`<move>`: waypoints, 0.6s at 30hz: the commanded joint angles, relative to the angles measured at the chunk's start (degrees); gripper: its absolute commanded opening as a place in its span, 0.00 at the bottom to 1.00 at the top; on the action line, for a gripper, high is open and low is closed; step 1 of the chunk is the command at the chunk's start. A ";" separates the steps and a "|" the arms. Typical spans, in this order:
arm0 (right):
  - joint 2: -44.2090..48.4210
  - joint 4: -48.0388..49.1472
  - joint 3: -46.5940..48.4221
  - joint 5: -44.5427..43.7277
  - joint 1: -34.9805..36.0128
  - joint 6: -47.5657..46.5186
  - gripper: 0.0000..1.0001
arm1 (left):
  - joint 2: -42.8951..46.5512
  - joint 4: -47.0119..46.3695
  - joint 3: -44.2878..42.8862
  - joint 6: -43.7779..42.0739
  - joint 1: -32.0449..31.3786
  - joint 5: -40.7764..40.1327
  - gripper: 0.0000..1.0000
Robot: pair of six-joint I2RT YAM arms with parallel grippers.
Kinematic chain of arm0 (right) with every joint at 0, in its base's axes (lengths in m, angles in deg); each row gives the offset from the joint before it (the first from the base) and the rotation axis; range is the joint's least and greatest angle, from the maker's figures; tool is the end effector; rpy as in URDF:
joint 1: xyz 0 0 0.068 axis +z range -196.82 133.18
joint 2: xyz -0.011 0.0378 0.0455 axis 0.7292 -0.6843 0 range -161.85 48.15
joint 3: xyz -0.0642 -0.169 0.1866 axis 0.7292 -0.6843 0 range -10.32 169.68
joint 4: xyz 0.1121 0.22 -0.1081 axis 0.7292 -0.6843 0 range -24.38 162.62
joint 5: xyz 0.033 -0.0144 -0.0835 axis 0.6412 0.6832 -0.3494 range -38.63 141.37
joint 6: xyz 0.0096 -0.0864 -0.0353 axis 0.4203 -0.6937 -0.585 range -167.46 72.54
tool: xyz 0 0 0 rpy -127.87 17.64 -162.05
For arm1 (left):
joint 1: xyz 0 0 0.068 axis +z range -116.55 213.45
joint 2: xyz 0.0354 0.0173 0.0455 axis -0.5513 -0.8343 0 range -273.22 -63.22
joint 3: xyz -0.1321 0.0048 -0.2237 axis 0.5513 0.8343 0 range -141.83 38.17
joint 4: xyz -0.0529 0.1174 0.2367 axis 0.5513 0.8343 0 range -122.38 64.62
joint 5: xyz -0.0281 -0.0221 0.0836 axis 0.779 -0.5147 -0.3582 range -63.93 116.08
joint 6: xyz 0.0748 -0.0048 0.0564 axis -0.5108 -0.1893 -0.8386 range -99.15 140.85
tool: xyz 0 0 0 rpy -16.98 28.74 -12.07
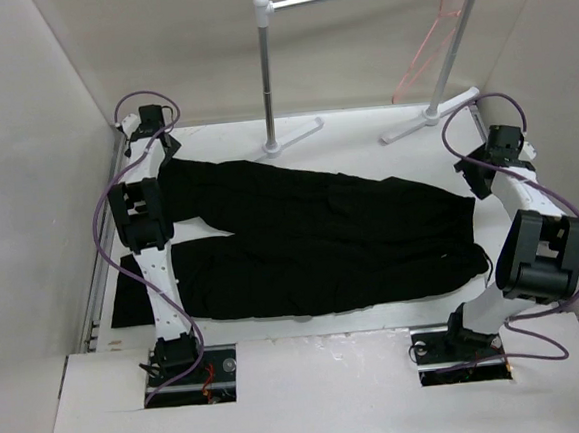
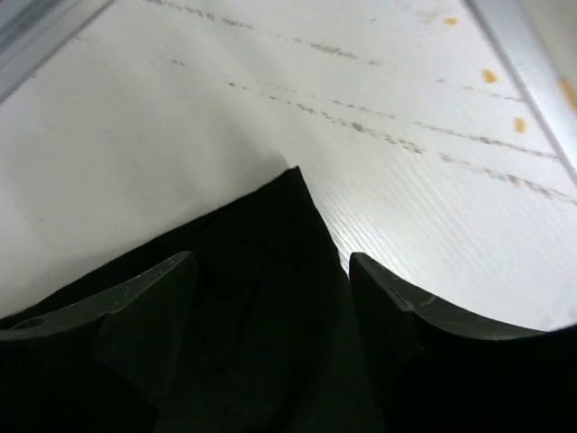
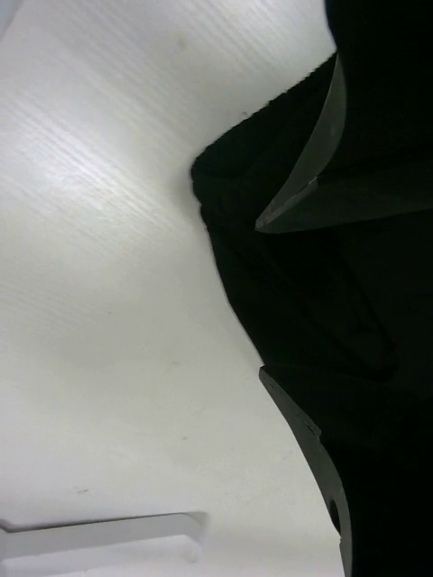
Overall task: Place the trousers on the hanger
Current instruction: Flatten out the trousers at the center of the board.
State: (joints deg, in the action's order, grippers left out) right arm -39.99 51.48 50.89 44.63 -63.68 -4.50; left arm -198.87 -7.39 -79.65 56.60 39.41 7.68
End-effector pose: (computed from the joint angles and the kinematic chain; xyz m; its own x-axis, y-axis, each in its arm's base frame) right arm 0.3519 -0.1171 0.1850 -0.2736 0.7902 -0.5484 0.7509 0.5318 0.3916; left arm 0.5661 0.0859 0.1632 -0.3567 -0.5946 -0.7206 -0.6618 0.7053 -0.2543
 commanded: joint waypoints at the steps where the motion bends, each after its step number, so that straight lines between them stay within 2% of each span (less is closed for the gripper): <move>1: -3.26 -0.65 3.57 -0.37 -0.67 -3.49 0.66 | -2.59 2.17 -5.13 -1.03 0.07 0.37 0.68; 4: -4.84 -0.47 2.69 -1.34 -1.37 -4.20 0.65 | -4.26 1.20 -6.19 -1.38 0.07 0.38 0.69; 11: -7.22 -1.27 1.11 -3.89 -1.82 -5.61 0.64 | -4.27 -3.37 -0.75 -1.73 -0.64 0.02 0.69; 15: -6.97 -1.61 0.14 -6.08 -2.08 -5.52 0.62 | -3.66 -4.07 2.15 -1.56 -0.64 -0.59 0.58; 18: -0.12 -0.56 -1.18 -12.67 -2.96 -6.13 0.63 | -1.73 -5.12 4.43 -1.73 -0.64 -1.29 0.44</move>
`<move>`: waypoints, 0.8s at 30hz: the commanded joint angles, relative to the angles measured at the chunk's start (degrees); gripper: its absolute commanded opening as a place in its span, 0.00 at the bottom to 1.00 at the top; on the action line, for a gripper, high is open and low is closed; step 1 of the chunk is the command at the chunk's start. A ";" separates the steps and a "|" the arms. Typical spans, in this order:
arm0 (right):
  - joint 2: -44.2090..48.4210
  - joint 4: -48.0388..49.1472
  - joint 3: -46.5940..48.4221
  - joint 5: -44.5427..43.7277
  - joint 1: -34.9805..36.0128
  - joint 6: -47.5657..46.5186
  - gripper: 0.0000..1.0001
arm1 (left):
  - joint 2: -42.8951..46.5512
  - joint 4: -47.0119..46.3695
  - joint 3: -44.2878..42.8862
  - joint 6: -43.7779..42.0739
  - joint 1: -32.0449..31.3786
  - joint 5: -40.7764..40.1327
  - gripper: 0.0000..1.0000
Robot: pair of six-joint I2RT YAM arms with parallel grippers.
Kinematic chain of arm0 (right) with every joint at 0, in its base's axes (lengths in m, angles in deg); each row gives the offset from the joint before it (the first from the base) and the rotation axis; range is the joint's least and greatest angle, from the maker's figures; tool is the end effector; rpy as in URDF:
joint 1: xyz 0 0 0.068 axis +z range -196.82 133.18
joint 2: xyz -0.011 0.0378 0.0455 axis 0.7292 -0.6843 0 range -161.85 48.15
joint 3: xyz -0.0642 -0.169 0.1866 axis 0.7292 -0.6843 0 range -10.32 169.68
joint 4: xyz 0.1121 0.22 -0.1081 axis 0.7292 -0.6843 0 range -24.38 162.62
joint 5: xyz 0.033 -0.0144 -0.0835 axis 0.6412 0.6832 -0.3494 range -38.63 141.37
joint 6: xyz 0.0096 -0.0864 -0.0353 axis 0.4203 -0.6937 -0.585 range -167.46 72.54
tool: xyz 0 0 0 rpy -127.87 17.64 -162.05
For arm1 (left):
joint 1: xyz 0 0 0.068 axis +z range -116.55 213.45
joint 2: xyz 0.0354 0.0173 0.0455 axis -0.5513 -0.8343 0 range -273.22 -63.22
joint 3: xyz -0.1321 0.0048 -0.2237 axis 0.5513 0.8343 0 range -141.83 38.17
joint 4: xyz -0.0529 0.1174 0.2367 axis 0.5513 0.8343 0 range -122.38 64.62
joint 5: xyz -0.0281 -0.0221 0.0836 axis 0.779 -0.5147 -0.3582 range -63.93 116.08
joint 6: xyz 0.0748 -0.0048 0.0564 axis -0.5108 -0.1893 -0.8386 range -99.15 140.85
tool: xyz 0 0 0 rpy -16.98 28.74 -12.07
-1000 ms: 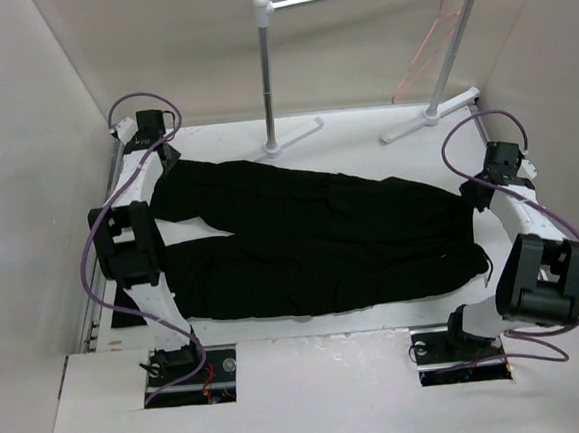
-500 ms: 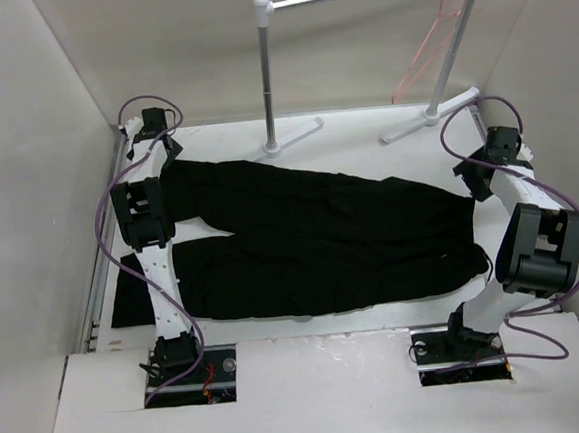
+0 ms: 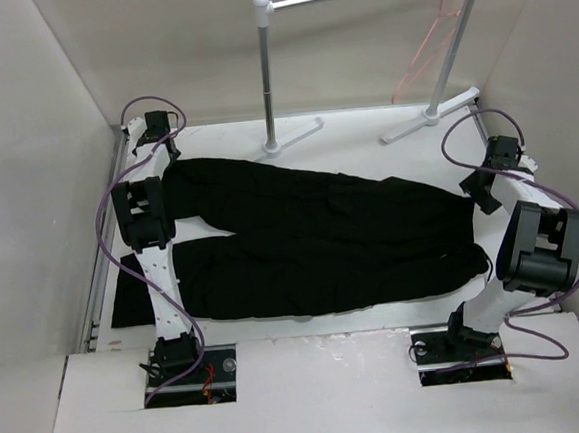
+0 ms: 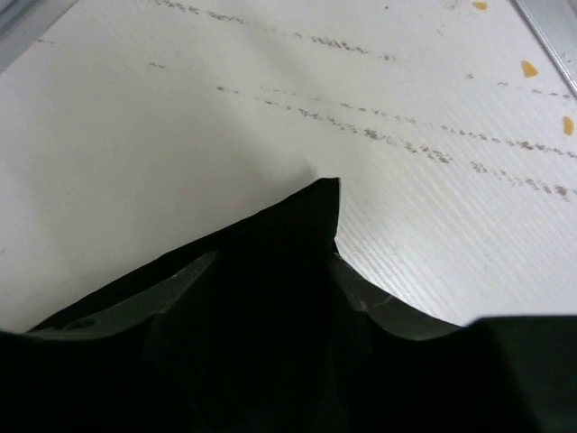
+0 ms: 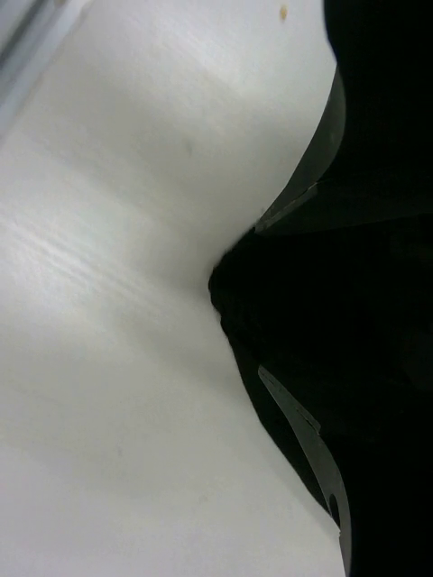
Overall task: Place the trousers on the hanger
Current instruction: Flatten out the trousers at the center of the board.
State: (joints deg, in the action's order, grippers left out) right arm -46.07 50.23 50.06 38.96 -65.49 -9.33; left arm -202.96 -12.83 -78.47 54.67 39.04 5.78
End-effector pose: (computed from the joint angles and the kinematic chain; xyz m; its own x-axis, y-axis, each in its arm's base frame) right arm 0.3443 -0.1356 0.1418 -0.3566 0.7571 -0.5474 0.8212 0.5334 0.2028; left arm 0.5750 0.0857 0.1272 -0.3681 -0.5605 -0.7418 -0.6621 0.7182 -0.2140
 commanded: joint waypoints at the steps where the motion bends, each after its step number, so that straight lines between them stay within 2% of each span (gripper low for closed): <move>1: 7.19 0.34 0.26 -7.80 -1.41 -2.78 0.64 | 2.98 -0.38 3.96 0.10 -0.18 0.35 0.40; 4: 7.91 -2.38 1.06 -7.81 -2.20 -4.38 0.64 | 4.04 -1.36 4.67 0.28 0.17 0.34 0.30; 7: 5.98 -2.40 -1.13 -4.58 -2.02 -3.59 0.64 | 4.65 -1.53 4.40 0.63 0.09 0.17 0.29; 9: 4.92 -1.52 -2.02 -1.06 -1.85 -2.89 0.62 | 5.09 -1.71 4.32 0.72 0.00 0.17 0.36; 12: 2.99 -0.55 -1.50 1.85 -1.85 -3.06 0.60 | 5.88 -2.06 4.32 0.80 -0.09 0.08 0.57; 14: 1.93 -0.29 -0.62 2.56 -1.85 -3.24 0.59 | 6.59 -2.06 4.32 0.81 0.00 0.25 0.67; 20: -1.76 1.38 2.81 4.49 -1.58 -3.32 0.47 | 8.78 -2.41 4.49 0.10 0.00 0.96 0.70; 24: -4.22 2.61 4.13 4.50 -1.15 -3.06 0.26 | 9.40 -4.43 5.28 -4.62 -0.70 -1.40 0.71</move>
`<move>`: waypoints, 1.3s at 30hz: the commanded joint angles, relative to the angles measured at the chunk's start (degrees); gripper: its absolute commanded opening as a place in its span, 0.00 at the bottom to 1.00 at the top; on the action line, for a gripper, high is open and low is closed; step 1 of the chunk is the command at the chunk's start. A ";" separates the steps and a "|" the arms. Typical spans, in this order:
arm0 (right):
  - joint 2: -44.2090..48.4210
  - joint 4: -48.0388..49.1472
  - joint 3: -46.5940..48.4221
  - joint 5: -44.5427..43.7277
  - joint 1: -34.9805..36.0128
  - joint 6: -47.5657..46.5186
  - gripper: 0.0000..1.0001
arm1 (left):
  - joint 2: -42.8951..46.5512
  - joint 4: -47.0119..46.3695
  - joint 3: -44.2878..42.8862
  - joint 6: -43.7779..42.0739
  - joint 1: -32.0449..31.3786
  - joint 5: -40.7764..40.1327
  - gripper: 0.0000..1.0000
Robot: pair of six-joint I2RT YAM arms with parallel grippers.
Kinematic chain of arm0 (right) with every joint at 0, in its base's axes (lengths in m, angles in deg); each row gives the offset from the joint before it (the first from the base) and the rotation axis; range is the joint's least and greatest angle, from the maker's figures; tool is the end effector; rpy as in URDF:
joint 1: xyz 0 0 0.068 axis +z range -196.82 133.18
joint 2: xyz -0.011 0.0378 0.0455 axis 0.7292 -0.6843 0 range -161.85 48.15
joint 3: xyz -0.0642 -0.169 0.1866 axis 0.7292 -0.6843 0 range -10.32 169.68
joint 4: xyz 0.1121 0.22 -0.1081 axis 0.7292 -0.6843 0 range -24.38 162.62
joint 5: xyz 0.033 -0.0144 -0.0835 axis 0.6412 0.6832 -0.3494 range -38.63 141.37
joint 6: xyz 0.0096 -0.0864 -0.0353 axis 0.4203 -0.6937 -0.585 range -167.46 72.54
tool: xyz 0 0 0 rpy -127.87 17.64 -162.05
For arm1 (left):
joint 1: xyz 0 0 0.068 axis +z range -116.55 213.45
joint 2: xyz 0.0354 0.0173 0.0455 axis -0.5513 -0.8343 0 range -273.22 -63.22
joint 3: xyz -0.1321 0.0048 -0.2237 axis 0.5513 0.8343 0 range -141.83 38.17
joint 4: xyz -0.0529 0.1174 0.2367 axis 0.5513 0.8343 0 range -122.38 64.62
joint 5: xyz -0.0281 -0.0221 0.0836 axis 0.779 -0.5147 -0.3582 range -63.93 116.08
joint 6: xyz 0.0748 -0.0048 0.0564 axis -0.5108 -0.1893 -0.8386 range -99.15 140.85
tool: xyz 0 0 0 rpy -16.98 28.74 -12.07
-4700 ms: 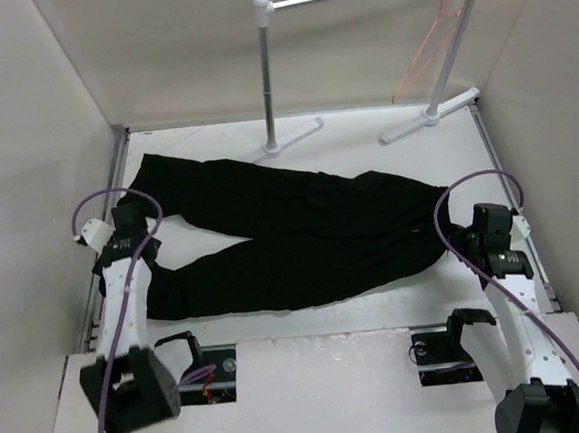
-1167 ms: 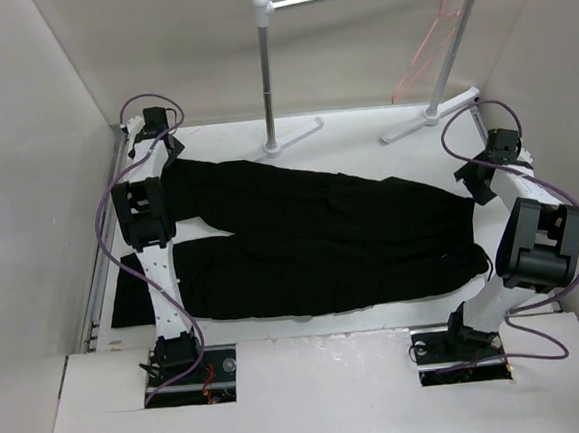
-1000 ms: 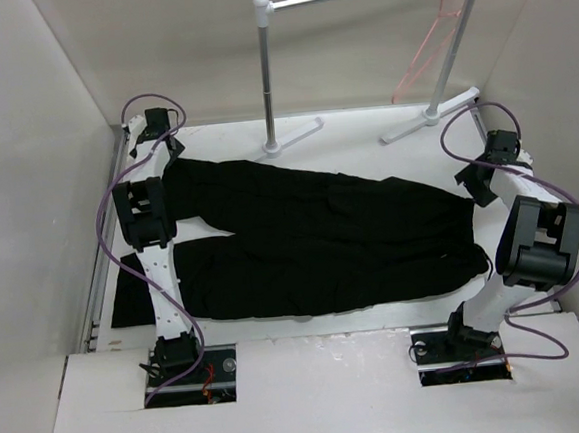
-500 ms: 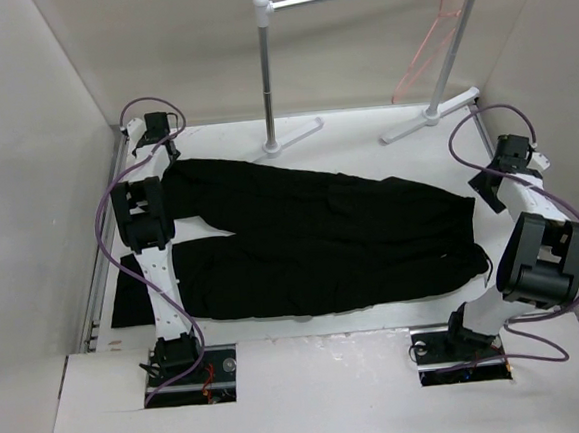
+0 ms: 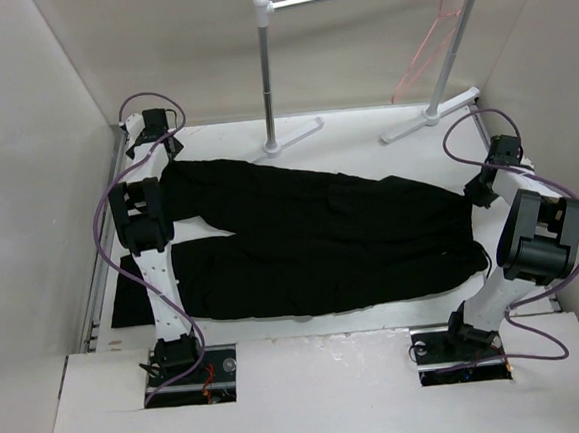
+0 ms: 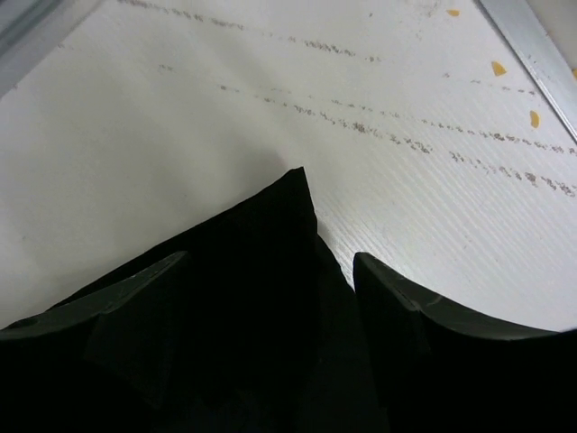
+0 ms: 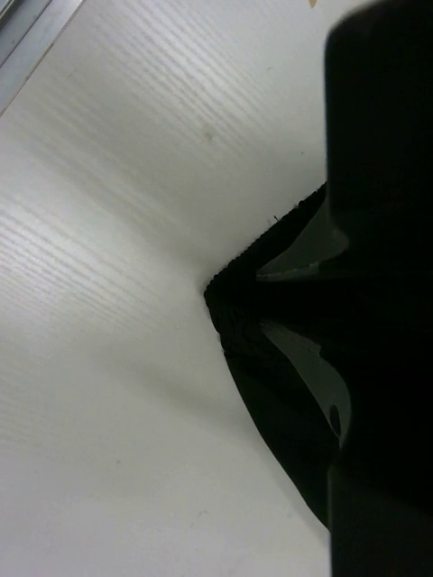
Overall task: Place the trousers on the hanger
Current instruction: Flatten out the trousers at the center of the board.
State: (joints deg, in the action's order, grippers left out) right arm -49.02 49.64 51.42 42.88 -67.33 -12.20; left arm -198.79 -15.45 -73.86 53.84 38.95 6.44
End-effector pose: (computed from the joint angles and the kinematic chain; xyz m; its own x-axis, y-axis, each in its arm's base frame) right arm 0.3471 -0.1433 0.1296 -0.4096 0.7629 -0.5002 0.8027 0.5619 0.1998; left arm 0.5668 0.0831 0.1428 -0.3543 -0.5492 -0.7568 -0.6409 0.7320 -0.2312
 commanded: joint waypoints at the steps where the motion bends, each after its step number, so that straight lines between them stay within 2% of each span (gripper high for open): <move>1: -1.71 3.56 2.95 0.41 0.69 -0.20 0.20 | 4.88 -2.25 0.67 -5.73 -1.14 -3.38 0.71; 4: -1.80 4.52 2.78 -0.56 0.96 0.15 0.09 | 3.65 -2.60 0.58 -6.89 -1.93 -4.27 0.72; 8: -0.31 6.81 1.99 -1.09 1.13 0.85 0.04 | 1.19 -0.50 -0.21 -6.28 -1.94 -4.97 0.69; 10: 0.22 7.34 2.60 -1.09 0.96 1.12 0.03 | 0.13 -0.40 -1.08 -6.01 -1.67 -4.71 0.57; 13: 0.31 7.95 4.18 -0.65 1.04 1.73 0.02 | -1.89 -0.32 -3.45 -5.66 -0.80 -4.44 0.33; 15: -0.22 7.95 5.58 -0.65 1.13 2.00 0.02 | -2.68 0.29 -4.51 -5.40 -0.27 -4.62 0.20; 17: -1.27 7.43 7.34 -0.74 1.31 2.17 0.02 | -2.77 0.74 -4.43 -5.05 0.52 -5.41 0.12; 21: -3.20 7.34 9.98 -0.74 1.31 2.61 0.02 | -1.81 2.14 -3.11 -3.29 3.07 -7.52 0.06; 25: -4.61 8.22 12.17 -0.74 1.31 3.67 0.01 | -0.05 0.92 -2.14 -1.44 5.09 -7.70 0.05; 35: -13.57 8.30 21.75 -0.91 1.31 6.83 0.01 | -3.65 -0.58 -9.96 -1.09 4.13 -7.78 0.12; 37: -14.89 8.13 22.90 -0.74 1.31 7.36 0.02 | -3.56 -1.80 -9.35 -1.26 3.95 -7.08 0.21; 39: -15.25 8.30 22.91 -1.00 1.31 8.15 0.03 | -2.43 -2.95 -7.78 -1.35 3.78 -5.42 0.41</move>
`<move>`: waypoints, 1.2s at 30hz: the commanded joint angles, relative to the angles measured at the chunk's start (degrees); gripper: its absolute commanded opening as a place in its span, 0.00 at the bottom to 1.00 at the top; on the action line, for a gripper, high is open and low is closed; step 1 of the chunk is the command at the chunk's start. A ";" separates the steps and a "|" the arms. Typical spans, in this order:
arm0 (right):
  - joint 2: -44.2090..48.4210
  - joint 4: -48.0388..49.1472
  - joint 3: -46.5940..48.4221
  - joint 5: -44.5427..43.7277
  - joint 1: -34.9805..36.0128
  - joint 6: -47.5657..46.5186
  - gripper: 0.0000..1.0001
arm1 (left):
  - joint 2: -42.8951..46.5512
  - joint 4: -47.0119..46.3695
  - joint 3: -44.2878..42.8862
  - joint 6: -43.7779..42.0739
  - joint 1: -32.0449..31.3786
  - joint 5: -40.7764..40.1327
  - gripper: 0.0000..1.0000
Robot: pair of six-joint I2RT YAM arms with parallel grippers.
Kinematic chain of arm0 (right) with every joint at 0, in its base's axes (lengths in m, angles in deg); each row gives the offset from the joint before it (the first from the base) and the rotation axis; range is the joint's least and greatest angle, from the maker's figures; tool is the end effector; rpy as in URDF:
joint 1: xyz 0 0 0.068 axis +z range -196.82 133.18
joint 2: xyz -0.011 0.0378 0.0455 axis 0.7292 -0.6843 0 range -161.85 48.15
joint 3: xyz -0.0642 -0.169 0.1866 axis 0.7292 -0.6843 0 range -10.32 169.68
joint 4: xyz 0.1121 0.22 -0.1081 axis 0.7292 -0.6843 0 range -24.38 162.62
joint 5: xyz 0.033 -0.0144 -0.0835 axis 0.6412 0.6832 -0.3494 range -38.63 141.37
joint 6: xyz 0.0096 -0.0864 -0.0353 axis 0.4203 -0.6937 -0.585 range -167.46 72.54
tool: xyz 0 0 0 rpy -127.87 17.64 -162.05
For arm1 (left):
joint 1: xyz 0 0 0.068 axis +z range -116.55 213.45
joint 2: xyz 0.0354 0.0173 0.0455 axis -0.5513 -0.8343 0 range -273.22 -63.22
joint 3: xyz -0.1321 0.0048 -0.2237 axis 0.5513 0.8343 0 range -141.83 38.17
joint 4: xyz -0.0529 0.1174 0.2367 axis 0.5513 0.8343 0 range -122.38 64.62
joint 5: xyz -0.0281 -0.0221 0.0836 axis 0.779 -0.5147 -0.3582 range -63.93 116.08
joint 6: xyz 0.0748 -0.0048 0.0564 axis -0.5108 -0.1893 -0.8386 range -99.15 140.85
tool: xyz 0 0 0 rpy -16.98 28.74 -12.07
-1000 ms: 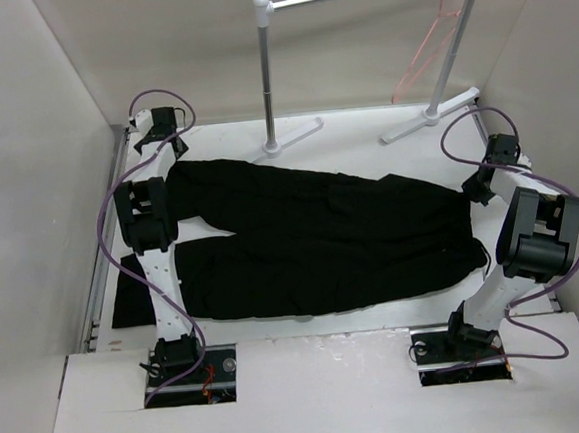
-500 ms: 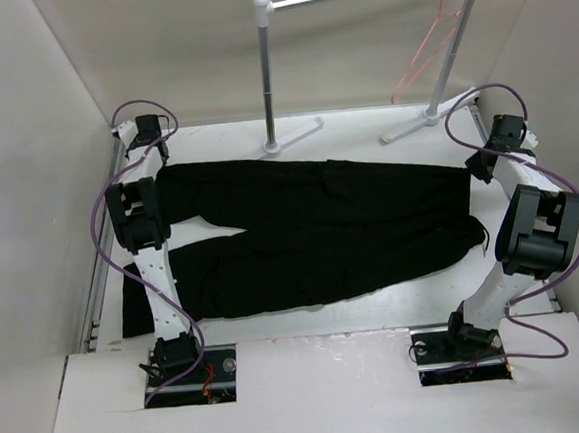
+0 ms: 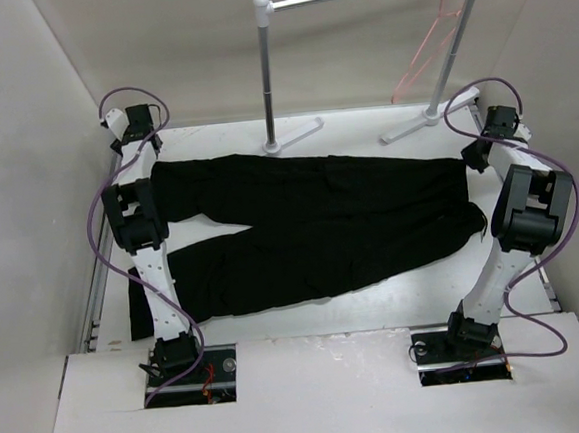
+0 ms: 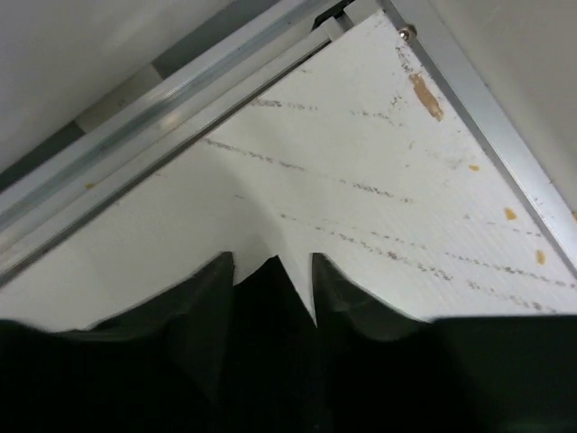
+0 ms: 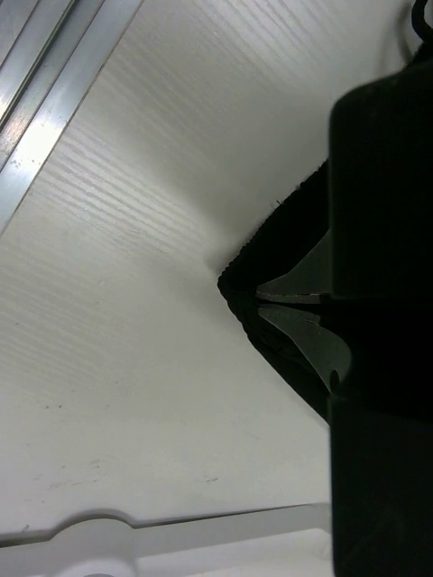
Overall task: Place the trousers on the hanger
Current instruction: Flatten out the trousers at the center of the board.
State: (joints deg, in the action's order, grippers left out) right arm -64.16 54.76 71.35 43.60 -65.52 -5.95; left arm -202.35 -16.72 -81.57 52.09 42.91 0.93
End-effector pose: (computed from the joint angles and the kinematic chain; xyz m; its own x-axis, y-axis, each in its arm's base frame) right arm 0.4400 -0.1611 0.1495 -0.2645 0.7829 -0.5632 0.7716 0.5221 0.3634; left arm 0.5778 0.1327 0.1633 -0.2293 -0.5141 -0.8265 -0.7144 0.6656 -0.2158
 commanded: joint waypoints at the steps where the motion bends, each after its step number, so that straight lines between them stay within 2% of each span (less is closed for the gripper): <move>1: -0.01 3.19 2.97 -1.72 -0.51 2.34 0.07 | 2.45 -2.12 1.34 0.57 -0.18 0.62 0.53; 2: 0.51 3.19 2.97 -1.46 -0.51 2.60 0.17 | 4.11 -2.47 2.75 0.66 -0.18 0.97 0.63; 3: 1.56 2.76 3.06 -1.72 -0.51 2.43 0.32 | 6.39 -3.00 4.67 0.75 -0.44 1.15 0.71; 6: 7.08 1.88 1.49 -1.90 1.51 2.34 0.66 | 15.78 -4.67 13.80 1.62 -1.75 0.89 0.78; 7: 9.98 1.78 0.00 -1.90 2.38 2.60 0.73 | 19.56 -4.94 17.66 2.24 -2.28 0.63 0.78; 9: 15.69 1.78 -3.86 -2.33 4.75 2.43 0.79 | 27.38 -4.33 25.75 4.43 -3.78 0.62 0.77; 15: 35.81 2.57 -21.52 -6.54 14.94 2.78 0.78 | 53.22 6.64 52.03 16.64 -5.36 1.06 0.64; 18: 45.22 0.13 -26.64 -8.93 22.67 5.50 0.71 | 66.67 16.73 62.50 22.26 -3.70 1.33 0.55; 19: 47.77 -1.19 -28.04 -7.80 24.61 6.03 0.60 | 70.19 20.77 64.44 23.67 -2.82 1.50 0.54; 21: 53.57 -2.08 -32.86 -3.42 28.83 6.64 0.35 | 75.39 28.77 67.00 26.05 -0.72 1.77 0.44; 22: 56.21 -2.61 -35.24 -1.13 31.02 7.34 0.25 | 77.58 32.81 67.62 27.37 0.60 1.85 0.41; 23: 58.67 -3.05 -37.61 0.63 32.79 8.05 0.21 | 79.52 36.60 68.23 28.51 1.92 1.86 0.39; 28: 64.41 -4.54 -42.64 4.43 40.00 8.40 0.28 | 81.83 49.80 71.13 31.50 6.58 2.11 0.34; 32: 65.99 -5.68 -42.65 4.25 43.08 8.32 0.33 | 82.70 51.49 75.70 32.65 6.32 2.21 0.34; 36: 67.57 -7.00 -41.77 4.60 43.17 6.30 0.35 | 84.55 50.09 81.33 33.61 6.95 3.70 0.37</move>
State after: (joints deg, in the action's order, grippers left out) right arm 1.91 48.07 28.14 47.55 -22.72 1.62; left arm -119.75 29.35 -2.25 82.56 49.68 4.25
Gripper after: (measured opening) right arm 0.345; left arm 0.360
